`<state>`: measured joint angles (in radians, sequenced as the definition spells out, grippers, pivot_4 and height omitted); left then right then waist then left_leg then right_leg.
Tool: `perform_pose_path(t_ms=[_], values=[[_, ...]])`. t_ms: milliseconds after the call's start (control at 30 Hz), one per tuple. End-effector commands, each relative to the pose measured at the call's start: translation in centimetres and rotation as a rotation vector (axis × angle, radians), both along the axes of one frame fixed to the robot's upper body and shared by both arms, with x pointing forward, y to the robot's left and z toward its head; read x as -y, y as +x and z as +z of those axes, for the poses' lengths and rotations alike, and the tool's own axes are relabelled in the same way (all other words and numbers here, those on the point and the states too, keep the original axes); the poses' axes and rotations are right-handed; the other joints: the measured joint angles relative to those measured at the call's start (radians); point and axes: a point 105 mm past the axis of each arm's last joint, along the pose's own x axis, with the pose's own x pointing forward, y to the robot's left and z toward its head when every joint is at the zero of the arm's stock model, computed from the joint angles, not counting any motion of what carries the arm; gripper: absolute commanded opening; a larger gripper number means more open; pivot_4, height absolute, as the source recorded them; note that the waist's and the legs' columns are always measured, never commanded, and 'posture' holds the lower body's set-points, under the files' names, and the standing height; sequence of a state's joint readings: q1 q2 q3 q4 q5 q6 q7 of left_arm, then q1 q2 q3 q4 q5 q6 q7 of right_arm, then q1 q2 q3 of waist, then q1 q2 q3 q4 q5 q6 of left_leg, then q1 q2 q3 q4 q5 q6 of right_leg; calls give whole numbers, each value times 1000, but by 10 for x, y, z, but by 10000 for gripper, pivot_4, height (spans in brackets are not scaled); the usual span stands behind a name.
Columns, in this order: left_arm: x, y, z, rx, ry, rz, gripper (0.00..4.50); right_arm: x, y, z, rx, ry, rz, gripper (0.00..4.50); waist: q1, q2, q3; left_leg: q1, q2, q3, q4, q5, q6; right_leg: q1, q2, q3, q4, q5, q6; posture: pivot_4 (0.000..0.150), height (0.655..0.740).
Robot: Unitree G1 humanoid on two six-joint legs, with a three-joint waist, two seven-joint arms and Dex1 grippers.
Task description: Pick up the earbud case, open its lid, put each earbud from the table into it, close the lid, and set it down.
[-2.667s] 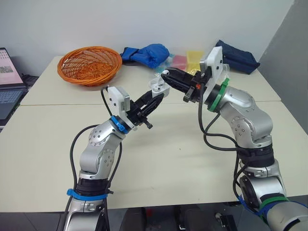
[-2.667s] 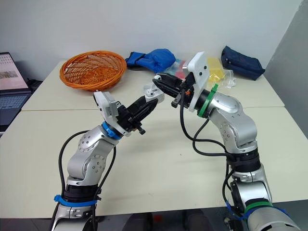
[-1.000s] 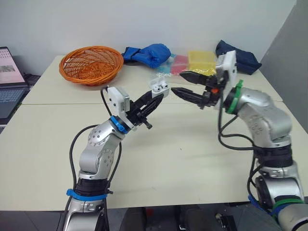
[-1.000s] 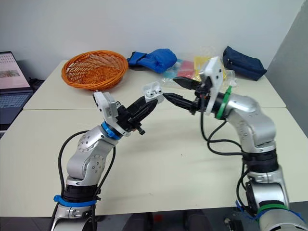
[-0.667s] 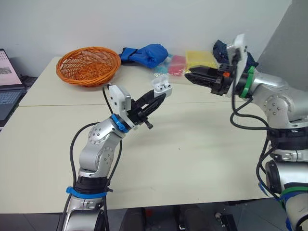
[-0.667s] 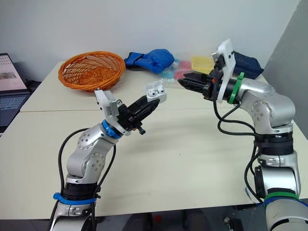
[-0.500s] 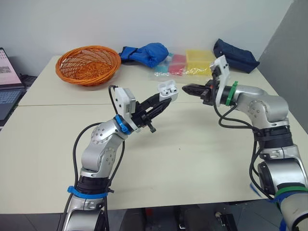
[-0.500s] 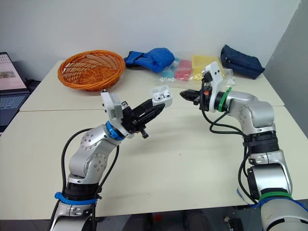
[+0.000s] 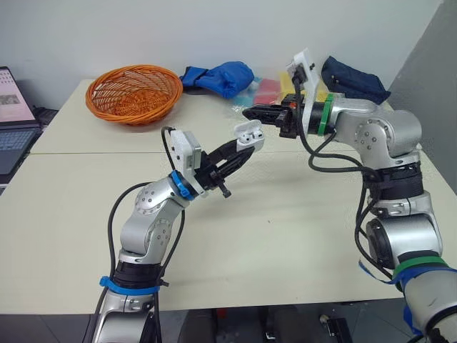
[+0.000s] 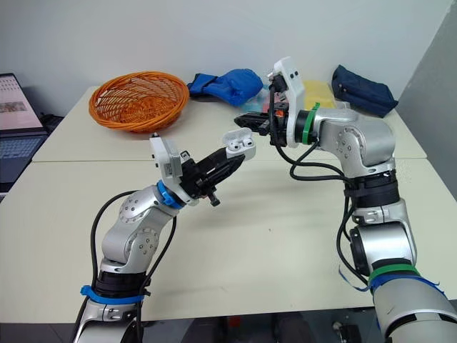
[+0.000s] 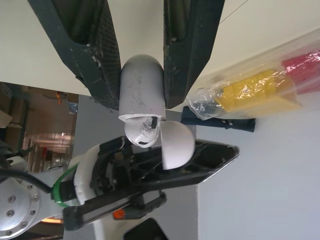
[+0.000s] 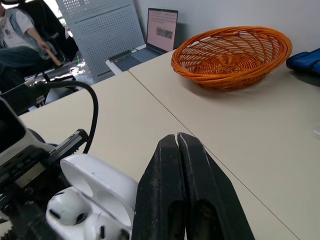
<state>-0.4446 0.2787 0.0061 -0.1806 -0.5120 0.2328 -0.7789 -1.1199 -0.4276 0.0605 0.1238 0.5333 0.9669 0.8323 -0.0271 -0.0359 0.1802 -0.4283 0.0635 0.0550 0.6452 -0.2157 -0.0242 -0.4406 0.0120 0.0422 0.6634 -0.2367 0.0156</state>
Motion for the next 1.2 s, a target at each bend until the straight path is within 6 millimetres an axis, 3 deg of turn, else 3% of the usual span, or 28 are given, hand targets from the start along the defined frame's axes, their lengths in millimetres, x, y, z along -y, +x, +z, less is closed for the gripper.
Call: perform_pose_path(t_ms=[33, 333, 467, 533, 633, 767, 900, 967, 1100, 1200], values=[[3, -4, 11, 44, -18, -21, 7869, -3, -13, 7, 53, -20, 51, 515, -1, 0, 0, 0, 0, 0, 0, 0, 0, 0, 0, 0, 0, 0, 0, 1500, 7400], [2, 1, 12, 30, -40, -5, 7869, 8, -25, 3, 118, -96, 48, 515, -2, 0, 0, 0, 0, -1, 0, 0, 0, 0, 1, 0, 0, 0, 0, 1500, 7400], [3, 3, 12, 22, -49, 3, 7869, 2, -20, 31, 209, 56, -50, 515, -7, 0, 0, 1, 1, -1, 0, 0, 0, 0, 1, 0, 1, 0, 0, 1500, 7400], [4, 2, 12, 23, -50, 5, 7869, -6, -28, 43, 251, 145, -72, 515, -7, 0, 0, 1, 1, -1, 0, 0, 0, -1, 1, 0, 2, 0, 0, 1500, 7400], [4, 3, 12, 24, -56, 9, 7869, -14, -34, 30, 244, 137, -82, 515, -4, 0, 0, 1, 1, -2, 0, 0, 0, 0, 2, -1, 2, 0, 0, 1500, 7400], [5, 4, 17, 28, -71, 12, 7869, -7, -29, -10, 173, 35, -144, 515, 2, 0, -1, 0, 0, -1, 1, 0, 0, 1, 0, -1, 0, 0, 0, 1500, 7400], [5, 4, 19, 36, -68, 14, 7869, -4, -34, -28, 133, -17, -146, 515, -2, 0, -1, 0, -1, 1, 2, 0, 0, 0, -1, 1, 0, 1, 3, 1500, 7400], [4, 5, 20, 37, -71, 16, 7869, -2, -32, -25, 133, 0, -165, 515, -2, 0, -1, 0, 0, 0, 2, 0, 0, 0, 0, 1, 0, 1, 3, 1500, 7400], [1, 6, 16, 27, -58, 26, 7869, 4, -27, 9, 184, 164, -171, 515, -6, 0, -1, 1, 1, -1, 1, 0, 0, 0, 2, 1, 2, 1, 3, 1500, 7400], [-8, 8, 10, -17, -25, 23, 7869, 13, -46, 13, 268, 134, -30, 4062, -4, 0, -1, 1, 1, -1, 1, 0, 1, 0, 2, 1, 1, 1, 3, 1500, 7400]])
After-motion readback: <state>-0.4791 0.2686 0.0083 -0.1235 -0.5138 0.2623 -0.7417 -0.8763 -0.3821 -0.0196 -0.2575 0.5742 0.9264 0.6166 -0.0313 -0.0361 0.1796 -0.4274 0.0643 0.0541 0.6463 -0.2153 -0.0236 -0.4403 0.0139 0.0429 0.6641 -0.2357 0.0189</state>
